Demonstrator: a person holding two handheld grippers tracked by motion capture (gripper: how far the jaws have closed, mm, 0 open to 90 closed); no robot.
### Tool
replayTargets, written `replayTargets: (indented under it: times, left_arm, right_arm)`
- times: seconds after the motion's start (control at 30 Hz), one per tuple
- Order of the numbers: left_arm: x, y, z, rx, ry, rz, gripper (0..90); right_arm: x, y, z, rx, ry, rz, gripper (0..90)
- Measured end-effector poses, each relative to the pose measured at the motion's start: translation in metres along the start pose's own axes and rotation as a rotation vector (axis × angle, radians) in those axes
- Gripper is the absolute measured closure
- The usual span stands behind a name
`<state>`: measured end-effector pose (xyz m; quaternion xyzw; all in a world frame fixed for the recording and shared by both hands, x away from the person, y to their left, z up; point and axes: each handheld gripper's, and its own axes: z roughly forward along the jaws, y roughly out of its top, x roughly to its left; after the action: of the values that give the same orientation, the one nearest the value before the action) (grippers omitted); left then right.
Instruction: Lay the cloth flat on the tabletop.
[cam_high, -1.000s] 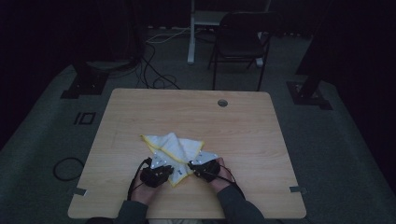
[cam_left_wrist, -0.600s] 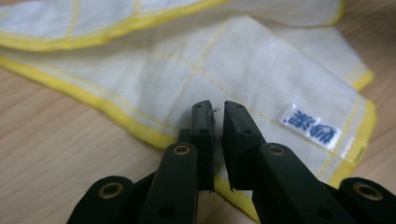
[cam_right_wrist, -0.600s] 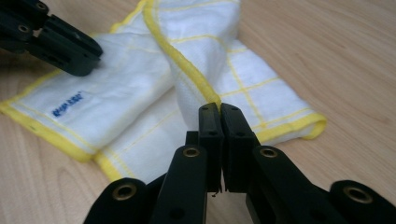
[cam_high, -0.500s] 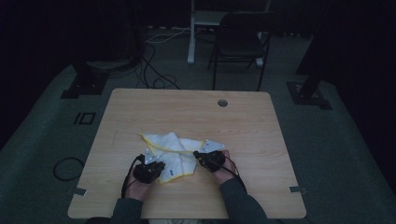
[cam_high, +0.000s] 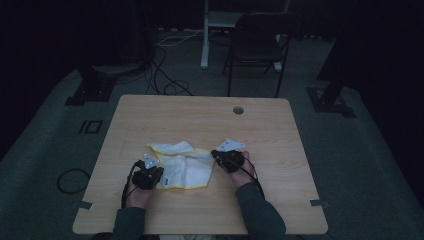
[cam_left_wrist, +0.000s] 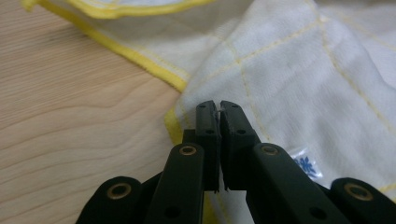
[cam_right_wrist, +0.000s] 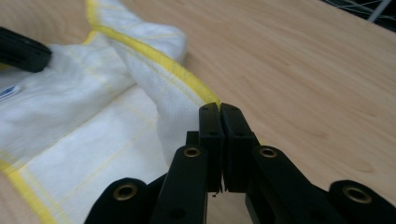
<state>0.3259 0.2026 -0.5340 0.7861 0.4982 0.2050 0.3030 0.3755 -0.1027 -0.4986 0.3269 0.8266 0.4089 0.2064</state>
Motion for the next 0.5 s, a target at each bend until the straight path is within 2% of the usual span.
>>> replayTargets:
  times: [0.17, 0.33, 0.4, 0.5]
  left_arm:
    - [0.007, 0.0, 0.0, 0.003, 0.021, -0.016, 87.6]
    - [0.009, 0.001, -0.001, 0.012, 0.029, -0.005, 87.8]
    - [0.011, 0.001, -0.001, 0.017, 0.046, 0.0, 87.9]
    - [0.016, 0.001, -0.001, 0.022, 0.054, -0.009, 88.1]
  right_arm:
    - [-0.013, 0.006, -0.004, -0.013, -0.01, 0.036, 88.8]
    - [-0.022, 0.014, -0.009, -0.022, -0.036, 0.042, 88.8]
    - [-0.026, 0.017, -0.01, -0.026, -0.045, 0.043, 88.7]
    - [-0.03, 0.021, -0.01, -0.029, -0.056, 0.047, 88.8]
